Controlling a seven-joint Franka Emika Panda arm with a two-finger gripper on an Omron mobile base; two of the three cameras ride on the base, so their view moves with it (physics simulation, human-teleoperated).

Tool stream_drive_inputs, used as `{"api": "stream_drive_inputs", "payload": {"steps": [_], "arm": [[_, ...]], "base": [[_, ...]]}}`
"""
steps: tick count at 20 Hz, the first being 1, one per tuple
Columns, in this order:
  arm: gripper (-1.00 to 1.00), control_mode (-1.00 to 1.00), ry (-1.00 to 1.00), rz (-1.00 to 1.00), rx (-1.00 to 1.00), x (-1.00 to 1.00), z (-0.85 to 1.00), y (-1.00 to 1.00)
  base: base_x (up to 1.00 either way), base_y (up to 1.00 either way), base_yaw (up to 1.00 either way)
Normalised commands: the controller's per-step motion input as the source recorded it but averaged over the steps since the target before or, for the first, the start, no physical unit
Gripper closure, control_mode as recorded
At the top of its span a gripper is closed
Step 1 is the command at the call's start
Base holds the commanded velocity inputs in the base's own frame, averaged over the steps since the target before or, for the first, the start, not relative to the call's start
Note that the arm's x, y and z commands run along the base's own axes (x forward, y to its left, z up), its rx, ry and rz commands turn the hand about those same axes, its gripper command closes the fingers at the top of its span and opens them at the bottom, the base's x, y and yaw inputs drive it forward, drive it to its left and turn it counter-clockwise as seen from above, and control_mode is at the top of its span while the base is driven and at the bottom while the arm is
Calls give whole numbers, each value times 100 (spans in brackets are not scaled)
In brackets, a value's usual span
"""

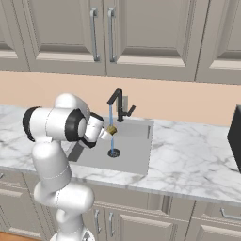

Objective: Soak the sponge with water for a few seconds and then drop it inside the sink.

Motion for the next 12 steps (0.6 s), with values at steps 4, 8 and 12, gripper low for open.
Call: {"api": "stream_drive_inputs", "payload": {"steps": [4, 8, 12], "arm": [[100, -100, 0, 0, 0, 43, 0, 0], [100, -100, 0, 0, 0, 23, 0, 0], [100, -100, 0, 0, 0, -15, 0, 0]], "base": [[0, 0, 0], [0, 0, 0], [0, 0, 0]]}}
